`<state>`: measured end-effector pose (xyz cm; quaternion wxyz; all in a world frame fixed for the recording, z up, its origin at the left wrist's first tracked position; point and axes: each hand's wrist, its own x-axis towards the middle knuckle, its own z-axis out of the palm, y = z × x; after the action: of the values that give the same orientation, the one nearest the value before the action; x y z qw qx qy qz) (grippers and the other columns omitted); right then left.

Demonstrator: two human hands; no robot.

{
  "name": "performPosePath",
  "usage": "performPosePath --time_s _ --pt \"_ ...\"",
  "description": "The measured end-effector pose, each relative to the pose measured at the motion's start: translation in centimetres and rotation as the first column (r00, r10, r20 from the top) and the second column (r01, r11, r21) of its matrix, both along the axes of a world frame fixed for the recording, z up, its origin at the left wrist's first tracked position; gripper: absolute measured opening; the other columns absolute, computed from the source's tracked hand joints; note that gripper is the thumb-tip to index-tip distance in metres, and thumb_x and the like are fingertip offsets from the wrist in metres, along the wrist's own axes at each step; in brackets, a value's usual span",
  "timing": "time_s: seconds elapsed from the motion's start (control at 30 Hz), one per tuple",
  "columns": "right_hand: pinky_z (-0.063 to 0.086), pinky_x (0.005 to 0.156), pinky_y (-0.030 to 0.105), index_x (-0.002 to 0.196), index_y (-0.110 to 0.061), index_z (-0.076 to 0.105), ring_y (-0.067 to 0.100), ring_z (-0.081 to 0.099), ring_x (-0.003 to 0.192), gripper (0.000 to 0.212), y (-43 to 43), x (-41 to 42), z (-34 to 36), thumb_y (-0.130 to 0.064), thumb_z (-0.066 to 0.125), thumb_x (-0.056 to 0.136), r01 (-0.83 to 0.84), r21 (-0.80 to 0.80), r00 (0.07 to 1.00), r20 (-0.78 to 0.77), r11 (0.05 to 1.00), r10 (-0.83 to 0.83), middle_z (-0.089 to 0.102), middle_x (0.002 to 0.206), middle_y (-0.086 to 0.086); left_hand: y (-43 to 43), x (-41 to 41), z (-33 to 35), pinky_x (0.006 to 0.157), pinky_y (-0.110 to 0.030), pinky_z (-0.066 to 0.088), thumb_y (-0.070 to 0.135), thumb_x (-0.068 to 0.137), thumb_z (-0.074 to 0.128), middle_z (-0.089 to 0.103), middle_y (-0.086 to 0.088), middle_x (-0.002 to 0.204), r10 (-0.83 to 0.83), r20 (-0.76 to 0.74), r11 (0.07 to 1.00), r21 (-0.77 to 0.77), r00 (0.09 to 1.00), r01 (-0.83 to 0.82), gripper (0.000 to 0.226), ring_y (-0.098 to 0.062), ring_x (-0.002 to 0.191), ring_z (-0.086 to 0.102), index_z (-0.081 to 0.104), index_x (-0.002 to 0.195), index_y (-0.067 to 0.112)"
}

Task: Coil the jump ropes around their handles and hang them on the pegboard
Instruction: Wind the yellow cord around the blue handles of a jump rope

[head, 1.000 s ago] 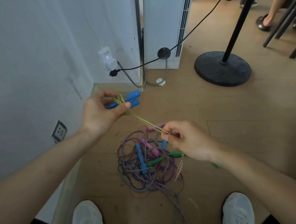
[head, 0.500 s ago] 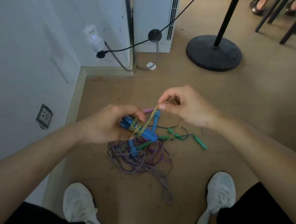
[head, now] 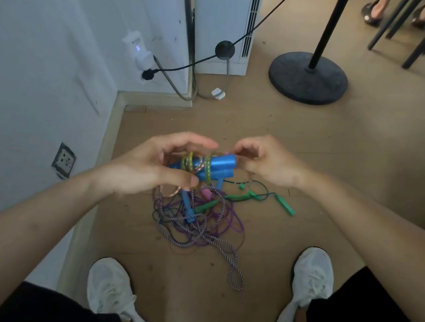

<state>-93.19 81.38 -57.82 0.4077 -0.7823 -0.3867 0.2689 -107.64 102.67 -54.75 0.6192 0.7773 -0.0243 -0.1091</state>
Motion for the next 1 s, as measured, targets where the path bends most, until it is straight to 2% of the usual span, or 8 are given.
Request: performPosePath --time_s 0.07,0.17,0.27,0.4,0.53,0.73,0.87,1.0 --pt "0.046 0.068 0.012 0.099 -0.007 0.067 -0.005 0.059 0.065 0.006 0.0 -0.2 0.0 -0.009 0.064 0.093 -0.009 0.018 0.998 -0.057 1.000 0.010 0.069 0.085 0.005 0.1 0.0 0.0 0.082 -0.034 0.057 0.001 0.076 0.076 0.069 -0.003 0.112 0.065 -0.010 0.996 -0.067 0.998 -0.065 0.052 -0.028 0.096 0.068 0.064 0.124 0.017" --pt "0.052 0.078 0.019 0.107 -0.001 0.065 0.002 0.064 0.074 0.015 0.0 -0.5 -0.3 -0.005 0.064 0.093 -0.017 0.015 0.992 -0.123 1.000 0.019 0.071 0.085 0.002 0.2 -0.1 0.0 0.075 -0.028 0.057 -0.001 0.073 0.072 0.068 -0.004 0.106 0.140 -0.081 0.964 -0.216 0.987 -0.155 0.049 -0.020 0.085 0.067 0.064 0.119 0.012" --pt "0.051 0.081 0.023 0.105 -0.008 0.067 0.005 0.064 0.081 0.017 0.2 -0.8 -0.4 -0.007 0.071 0.089 -0.025 0.007 0.991 -0.128 1.000 0.026 0.074 0.098 0.010 0.1 0.0 0.1 0.072 -0.030 0.059 0.000 0.073 0.073 0.067 -0.009 0.104 0.163 -0.173 0.907 -0.360 0.971 -0.217 0.047 -0.024 0.077 0.068 0.061 0.117 0.012" --pt "0.050 0.077 0.024 0.090 -0.019 0.068 0.006 0.061 0.076 0.023 0.5 -1.5 -0.4 0.003 0.071 0.084 -0.040 0.030 0.980 -0.194 0.999 0.046 0.073 0.086 0.001 -0.5 0.1 0.0 0.068 -0.027 0.060 0.002 0.077 0.066 0.070 -0.013 0.096 0.248 -0.237 0.807 -0.485 0.939 -0.336 0.038 -0.024 0.077 0.069 0.059 0.114 0.010" --pt "0.053 0.066 0.029 0.089 -0.012 0.067 0.016 0.064 0.066 0.020 0.7 -2.5 -0.7 0.007 0.066 0.086 -0.041 0.042 0.939 -0.341 0.998 0.053 0.068 0.076 0.003 -0.5 0.4 0.4 0.061 -0.023 0.057 0.006 0.083 0.069 0.072 -0.013 0.090 0.294 -0.276 0.738 -0.542 0.915 -0.401 0.027 -0.023 0.074 0.072 0.058 0.107 0.010" --pt "0.059 0.063 0.031 0.110 -0.001 0.064 0.023 0.067 0.068 0.026 0.5 -3.2 -0.7 0.013 0.059 0.089 -0.010 0.071 0.832 -0.552 0.997 0.048 0.062 0.100 0.014 0.8 1.2 0.3 0.062 -0.022 0.060 0.010 0.083 0.072 0.068 -0.017 0.104 0.469 -0.335 0.519 -0.644 0.817 -0.562 0.044 -0.022 0.082 0.070 0.050 0.121 0.008" --pt "0.042 0.039 0.021 0.120 -0.008 0.063 0.014 0.058 0.049 0.025 0.7 -3.2 -1.1 -0.006 0.061 0.095 0.092 0.037 0.837 -0.544 0.995 -0.057 0.070 0.105 0.013 2.1 1.8 0.6 0.063 -0.021 0.060 0.014 0.086 0.072 0.068 -0.018 0.108 0.601 -0.314 0.467 -0.608 0.735 -0.642 0.058 -0.022 0.084 0.069 0.048 0.135 -0.005" --pt "0.027 0.037 0.019 0.105 -0.016 0.069 0.010 0.042 0.042 0.015 0.6 -2.6 -1.4 -0.018 0.055 0.100 0.173 0.038 0.880 -0.454 0.984 -0.137 0.071 0.079 0.006 3.8 2.1 0.9 0.061 -0.021 0.059 0.016 0.086 0.073 0.074 -0.014 0.095 0.722 -0.270 0.409 -0.576 0.637 -0.708 0.063 -0.019 0.070 0.070 0.047 0.137 -0.010"
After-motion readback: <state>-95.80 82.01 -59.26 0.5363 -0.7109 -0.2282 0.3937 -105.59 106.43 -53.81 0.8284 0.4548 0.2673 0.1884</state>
